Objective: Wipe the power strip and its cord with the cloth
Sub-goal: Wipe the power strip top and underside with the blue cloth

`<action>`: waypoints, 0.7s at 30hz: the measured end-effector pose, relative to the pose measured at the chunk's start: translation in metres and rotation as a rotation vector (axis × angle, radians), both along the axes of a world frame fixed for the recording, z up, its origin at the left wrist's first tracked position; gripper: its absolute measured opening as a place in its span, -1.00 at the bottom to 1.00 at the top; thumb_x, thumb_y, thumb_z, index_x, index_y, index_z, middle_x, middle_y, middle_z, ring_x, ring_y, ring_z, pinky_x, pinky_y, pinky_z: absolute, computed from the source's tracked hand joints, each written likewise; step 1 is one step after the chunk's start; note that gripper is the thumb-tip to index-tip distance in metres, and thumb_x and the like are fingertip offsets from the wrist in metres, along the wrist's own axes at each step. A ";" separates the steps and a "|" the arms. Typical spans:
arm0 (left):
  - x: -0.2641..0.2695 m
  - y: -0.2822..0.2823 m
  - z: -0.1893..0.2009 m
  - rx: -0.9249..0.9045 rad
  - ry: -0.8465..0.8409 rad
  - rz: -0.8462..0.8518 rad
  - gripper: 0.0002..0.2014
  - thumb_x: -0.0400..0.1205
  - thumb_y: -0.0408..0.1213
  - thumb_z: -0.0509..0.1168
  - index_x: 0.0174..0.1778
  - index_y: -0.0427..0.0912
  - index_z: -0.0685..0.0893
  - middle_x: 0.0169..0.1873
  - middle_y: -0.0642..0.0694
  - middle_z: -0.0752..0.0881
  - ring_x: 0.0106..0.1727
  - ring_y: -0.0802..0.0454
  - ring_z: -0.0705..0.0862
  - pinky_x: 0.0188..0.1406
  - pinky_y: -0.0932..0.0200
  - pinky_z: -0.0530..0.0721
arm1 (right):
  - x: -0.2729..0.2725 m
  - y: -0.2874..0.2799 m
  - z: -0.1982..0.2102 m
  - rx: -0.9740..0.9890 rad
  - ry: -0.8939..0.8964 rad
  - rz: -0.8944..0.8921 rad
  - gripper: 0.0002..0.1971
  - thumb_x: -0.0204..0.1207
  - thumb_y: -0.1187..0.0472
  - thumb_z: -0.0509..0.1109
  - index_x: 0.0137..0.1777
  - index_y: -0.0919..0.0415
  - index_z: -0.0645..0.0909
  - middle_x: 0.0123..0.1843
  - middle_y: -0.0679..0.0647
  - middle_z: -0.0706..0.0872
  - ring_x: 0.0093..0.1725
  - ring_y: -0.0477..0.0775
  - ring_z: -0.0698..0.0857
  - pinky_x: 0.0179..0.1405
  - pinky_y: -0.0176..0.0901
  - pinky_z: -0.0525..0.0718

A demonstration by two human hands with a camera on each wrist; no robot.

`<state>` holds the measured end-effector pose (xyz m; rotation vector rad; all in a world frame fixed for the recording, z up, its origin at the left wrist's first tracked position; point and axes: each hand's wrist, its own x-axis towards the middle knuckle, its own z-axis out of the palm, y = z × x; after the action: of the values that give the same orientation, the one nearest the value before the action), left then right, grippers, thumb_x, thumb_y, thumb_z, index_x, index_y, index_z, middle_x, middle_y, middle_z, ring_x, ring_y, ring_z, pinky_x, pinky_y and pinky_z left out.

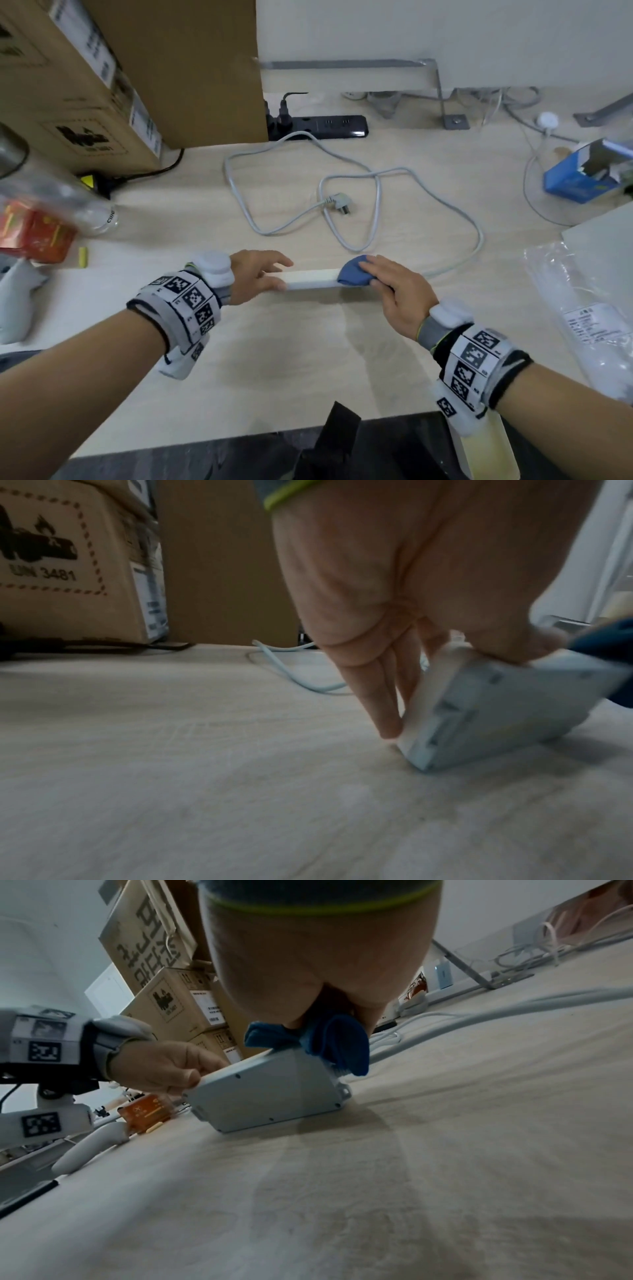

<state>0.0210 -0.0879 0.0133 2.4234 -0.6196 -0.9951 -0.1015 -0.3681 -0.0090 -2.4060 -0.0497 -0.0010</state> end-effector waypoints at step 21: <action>-0.026 0.005 -0.024 -0.151 -0.118 0.281 -0.78 0.54 -0.21 0.37 0.10 -0.01 0.62 -0.22 -0.04 0.73 -0.23 -0.10 0.67 -0.17 0.02 0.65 | 0.027 0.077 -0.016 -0.463 -0.217 0.491 -0.46 0.57 0.16 0.08 0.54 0.34 0.36 0.57 0.31 0.40 0.58 0.30 0.34 0.60 0.17 0.12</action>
<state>-0.0054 -0.0831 -0.0110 2.3638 -0.3643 -0.6704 -0.0748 -0.2912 -0.0251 -2.7755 -0.8184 -0.0251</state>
